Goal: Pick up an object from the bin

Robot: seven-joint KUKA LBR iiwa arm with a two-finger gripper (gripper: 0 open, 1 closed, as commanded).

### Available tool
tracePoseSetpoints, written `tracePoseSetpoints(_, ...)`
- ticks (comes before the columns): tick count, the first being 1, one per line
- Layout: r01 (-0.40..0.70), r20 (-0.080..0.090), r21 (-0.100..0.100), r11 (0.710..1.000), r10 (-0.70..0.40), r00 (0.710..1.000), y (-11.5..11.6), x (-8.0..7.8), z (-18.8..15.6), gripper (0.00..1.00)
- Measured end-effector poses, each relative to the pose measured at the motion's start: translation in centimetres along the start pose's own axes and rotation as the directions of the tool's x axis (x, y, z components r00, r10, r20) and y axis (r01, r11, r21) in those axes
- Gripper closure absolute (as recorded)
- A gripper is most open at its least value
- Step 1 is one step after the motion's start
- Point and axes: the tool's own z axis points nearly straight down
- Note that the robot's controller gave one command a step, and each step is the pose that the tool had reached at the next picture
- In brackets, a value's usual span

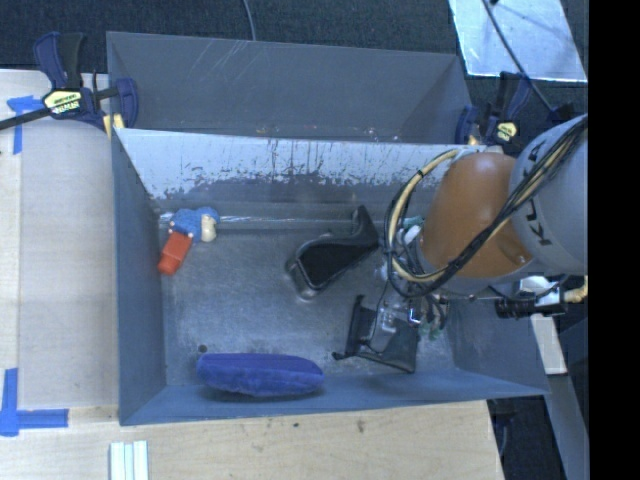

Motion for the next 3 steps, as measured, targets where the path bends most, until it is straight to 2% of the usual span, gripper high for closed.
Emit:
tracePoseSetpoints(1,-0.129,-0.005,0.001,0.992,0.129,0.992,-0.45,0.55,3.99,0.00)
tracePoseSetpoints(2,-0.128,-0.004,0.001,0.992,0.128,0.992,-0.48,0.50,3.98,0.00)
tracePoseSetpoints(3,-0.129,-0.001,0.000,0.992,0.129,0.992,-0.47,0.39,3.89,1.00)
